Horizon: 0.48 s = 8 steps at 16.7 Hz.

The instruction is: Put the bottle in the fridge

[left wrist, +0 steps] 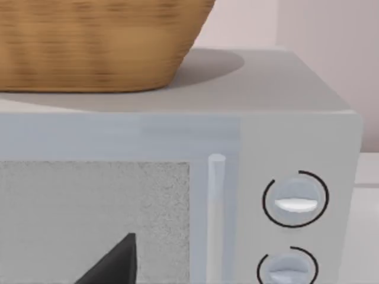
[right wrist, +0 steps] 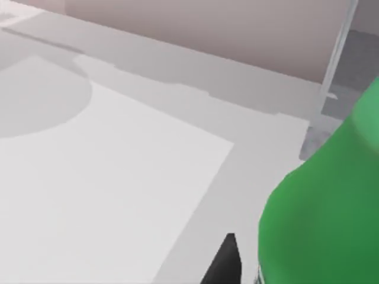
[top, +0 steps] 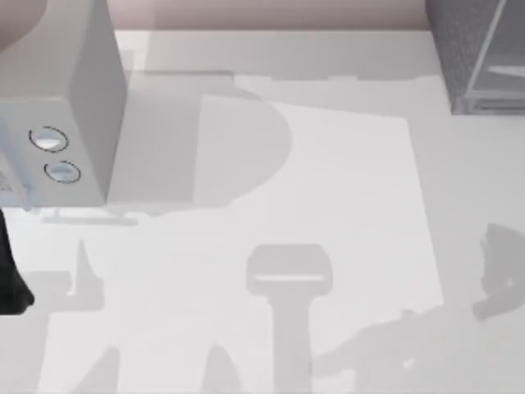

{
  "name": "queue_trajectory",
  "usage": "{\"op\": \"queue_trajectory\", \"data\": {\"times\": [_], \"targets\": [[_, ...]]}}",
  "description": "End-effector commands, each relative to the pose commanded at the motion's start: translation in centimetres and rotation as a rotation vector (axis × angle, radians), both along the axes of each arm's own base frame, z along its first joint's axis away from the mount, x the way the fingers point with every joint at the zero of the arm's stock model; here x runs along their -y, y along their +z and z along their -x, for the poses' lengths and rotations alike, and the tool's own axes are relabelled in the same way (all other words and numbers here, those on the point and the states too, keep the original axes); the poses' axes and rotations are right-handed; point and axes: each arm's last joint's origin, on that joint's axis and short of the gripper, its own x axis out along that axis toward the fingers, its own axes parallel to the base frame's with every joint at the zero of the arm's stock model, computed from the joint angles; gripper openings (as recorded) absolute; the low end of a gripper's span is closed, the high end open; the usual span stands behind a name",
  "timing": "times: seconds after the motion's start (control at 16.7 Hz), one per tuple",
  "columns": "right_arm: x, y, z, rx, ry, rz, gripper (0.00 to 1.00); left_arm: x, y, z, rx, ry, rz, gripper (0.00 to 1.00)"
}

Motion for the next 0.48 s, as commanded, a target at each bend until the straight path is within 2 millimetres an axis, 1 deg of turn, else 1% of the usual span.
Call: {"op": "queue_trajectory", "data": {"times": [0.24, 0.48], "targets": [[-0.4, 0.7, 2.1, 0.119, -0.191, -0.058, 0.01, 0.0, 0.0, 0.0, 0.000, 0.000, 0.000, 1.00], [-0.4, 0.2, 3.3, 0.181, -0.334, -0.128, 0.01, 0.0, 0.0, 0.0, 0.000, 0.000, 0.000, 1.00]]}}
